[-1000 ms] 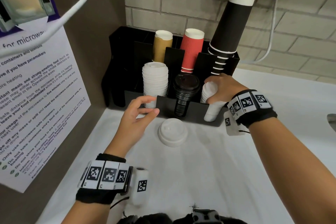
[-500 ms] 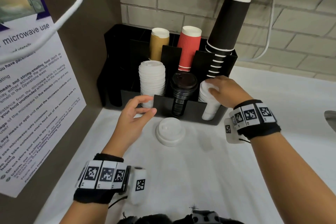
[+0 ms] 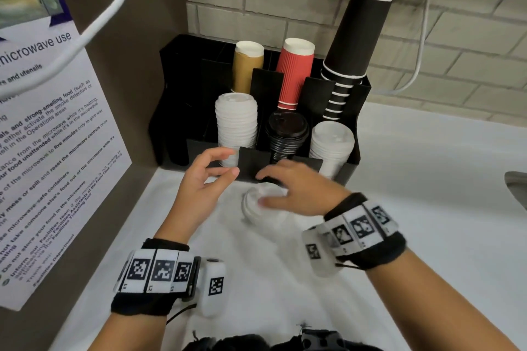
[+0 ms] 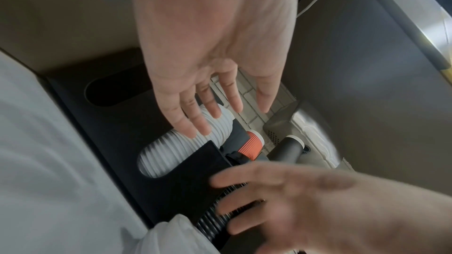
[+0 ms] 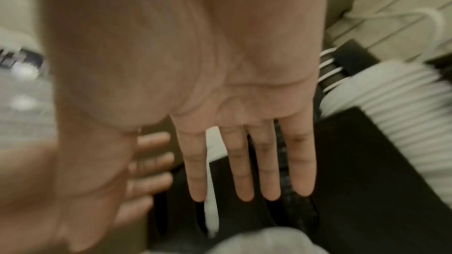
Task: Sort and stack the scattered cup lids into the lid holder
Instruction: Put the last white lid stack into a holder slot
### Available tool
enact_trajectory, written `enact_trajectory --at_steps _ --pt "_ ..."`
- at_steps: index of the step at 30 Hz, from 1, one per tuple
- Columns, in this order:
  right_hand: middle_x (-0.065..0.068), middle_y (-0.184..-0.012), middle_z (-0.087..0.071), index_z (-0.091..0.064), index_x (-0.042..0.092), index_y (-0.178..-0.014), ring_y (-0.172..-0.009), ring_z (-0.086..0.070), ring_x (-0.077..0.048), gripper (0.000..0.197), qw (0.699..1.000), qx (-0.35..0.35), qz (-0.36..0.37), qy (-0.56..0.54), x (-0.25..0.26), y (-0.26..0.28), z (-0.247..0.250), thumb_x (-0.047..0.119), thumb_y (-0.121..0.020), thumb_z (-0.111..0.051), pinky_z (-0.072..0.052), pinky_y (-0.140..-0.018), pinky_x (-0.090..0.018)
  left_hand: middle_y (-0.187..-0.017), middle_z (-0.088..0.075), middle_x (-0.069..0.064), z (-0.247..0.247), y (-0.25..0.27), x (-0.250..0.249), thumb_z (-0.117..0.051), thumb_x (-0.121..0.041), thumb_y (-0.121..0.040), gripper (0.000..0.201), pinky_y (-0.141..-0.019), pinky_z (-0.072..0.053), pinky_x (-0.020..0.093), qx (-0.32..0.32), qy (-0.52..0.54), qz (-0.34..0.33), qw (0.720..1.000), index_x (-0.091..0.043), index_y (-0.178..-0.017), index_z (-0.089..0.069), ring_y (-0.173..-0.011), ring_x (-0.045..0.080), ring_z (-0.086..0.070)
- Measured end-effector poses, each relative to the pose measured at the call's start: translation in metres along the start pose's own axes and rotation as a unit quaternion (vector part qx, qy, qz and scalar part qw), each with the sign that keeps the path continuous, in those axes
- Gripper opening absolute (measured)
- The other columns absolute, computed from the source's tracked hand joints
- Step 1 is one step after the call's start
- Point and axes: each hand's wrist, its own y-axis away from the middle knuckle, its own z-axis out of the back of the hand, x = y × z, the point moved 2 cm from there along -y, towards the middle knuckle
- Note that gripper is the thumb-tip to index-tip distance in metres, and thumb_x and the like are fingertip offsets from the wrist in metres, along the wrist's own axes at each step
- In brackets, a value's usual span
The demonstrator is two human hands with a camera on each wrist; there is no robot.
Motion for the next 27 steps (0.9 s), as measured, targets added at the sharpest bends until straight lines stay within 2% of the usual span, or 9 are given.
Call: enact_trajectory --at_steps 2,5,10,15,18,21,23,25,27 --pt "-0.008 -0.135 -0.041 -0.035 0.030 -0.144 -0.123 -0.042 -0.028 0.077 0.993 0.093 -0.041 0.056 0.005 -0.009 -0.024 0.050 -0.079 -0.070 -0.041 -0.102 -0.041 -0.124 -0.059 -0.006 0.002 0.002 0.001 -0.066 -0.016 -0.090 0.029 -0.090 -0.050 0.030 -0.003 -0.001 0.001 1.000 -0.032 -0.115 -0.062 -0.095 0.003 -0.064" --pt "-0.009 -0.139 -0.035 -0.022 0.035 -0.148 -0.127 -0.036 -0.035 0.094 0.979 0.132 -0.085 0.128 0.007 -0.020 -0.039 0.053 -0.072 -0.074 -0.042 -0.101 -0.047 -0.122 -0.060 -0.011 0.005 0.003 0.001 -0.067 -0.017 -0.090 0.030 -0.089 -0.050 0.029 -0.010 0.004 0.005 1.000 -0.033 -0.115 -0.062 -0.096 0.003 -0.064" --pt "-0.013 -0.134 -0.033 -0.026 0.032 -0.146 -0.121 -0.040 -0.037 0.093 0.970 0.161 -0.103 0.149 0.008 -0.030 -0.043 0.043 -0.071 -0.079 -0.048 -0.094 -0.045 -0.121 -0.060 -0.013 0.007 0.002 -0.001 -0.067 -0.016 -0.090 0.030 -0.089 -0.050 0.029 -0.015 0.009 0.002 1.000 -0.037 -0.111 -0.061 -0.096 0.004 -0.064" --pt "-0.014 -0.131 -0.033 -0.029 0.033 -0.141 -0.118 -0.039 -0.037 0.092 0.972 0.158 -0.115 0.133 0.001 -0.032 -0.045 0.046 -0.066 -0.081 -0.049 -0.090 -0.047 -0.123 -0.059 -0.008 0.005 0.001 -0.003 -0.067 -0.015 -0.090 0.030 -0.089 -0.049 0.027 -0.009 0.006 -0.001 1.000 -0.034 -0.112 -0.061 -0.099 0.009 -0.064" --pt "-0.009 -0.123 -0.034 -0.032 0.037 -0.134 -0.114 -0.040 -0.034 0.087 0.981 0.126 -0.126 0.080 -0.007 -0.027 -0.037 0.047 -0.063 -0.081 -0.049 -0.089 -0.047 -0.124 -0.059 -0.006 0.004 0.001 -0.003 -0.067 -0.015 -0.090 0.030 -0.089 -0.049 0.027 -0.005 0.009 -0.001 1.000 -0.033 -0.113 -0.061 -0.099 0.009 -0.063" --pt "-0.003 -0.114 -0.039 -0.037 0.041 -0.123 -0.107 -0.046 -0.029 0.074 0.992 0.040 -0.109 -0.052 -0.014 -0.016 -0.021 0.040 -0.063 -0.080 -0.047 -0.089 -0.039 -0.124 -0.058 -0.007 0.002 0.002 -0.004 -0.073 -0.023 -0.085 0.034 -0.085 -0.048 0.025 0.021 0.010 0.011 1.000 -0.036 -0.114 -0.060 -0.101 0.007 -0.063" --pt "0.001 -0.113 -0.048 -0.040 0.041 -0.119 -0.108 -0.048 -0.021 0.068 0.986 -0.021 -0.059 -0.156 -0.012 -0.008 -0.009 0.035 -0.064 -0.080 -0.044 -0.086 -0.029 -0.128 -0.056 -0.011 -0.003 0.004 -0.003 -0.084 -0.034 -0.072 0.058 -0.084 -0.051 0.023 0.086 0.013 0.030 0.996 -0.040 -0.123 -0.057 -0.109 0.006 -0.062" --pt "0.011 -0.111 -0.055 -0.042 0.043 -0.117 -0.106 -0.053 -0.010 0.065 0.966 -0.061 -0.024 -0.250 -0.005 0.002 0.001 0.035 -0.064 -0.079 -0.046 -0.084 -0.024 -0.135 -0.053 -0.014 -0.011 0.007 -0.003 -0.091 -0.037 -0.060 0.085 -0.090 -0.052 0.025 0.150 0.028 0.037 0.988 -0.044 -0.134 -0.049 -0.118 0.006 -0.058" --pt "0.018 -0.103 -0.058 -0.043 0.048 -0.117 -0.096 -0.057 0.001 0.064 0.944 -0.077 -0.009 -0.320 0.004 0.010 0.006 0.034 -0.064 -0.076 -0.049 -0.080 -0.017 -0.138 -0.053 -0.016 -0.021 0.010 -0.007 -0.089 -0.033 -0.059 0.094 -0.095 -0.052 0.031 0.181 0.061 0.029 0.981 -0.044 -0.140 -0.043 -0.122 0.008 -0.057"
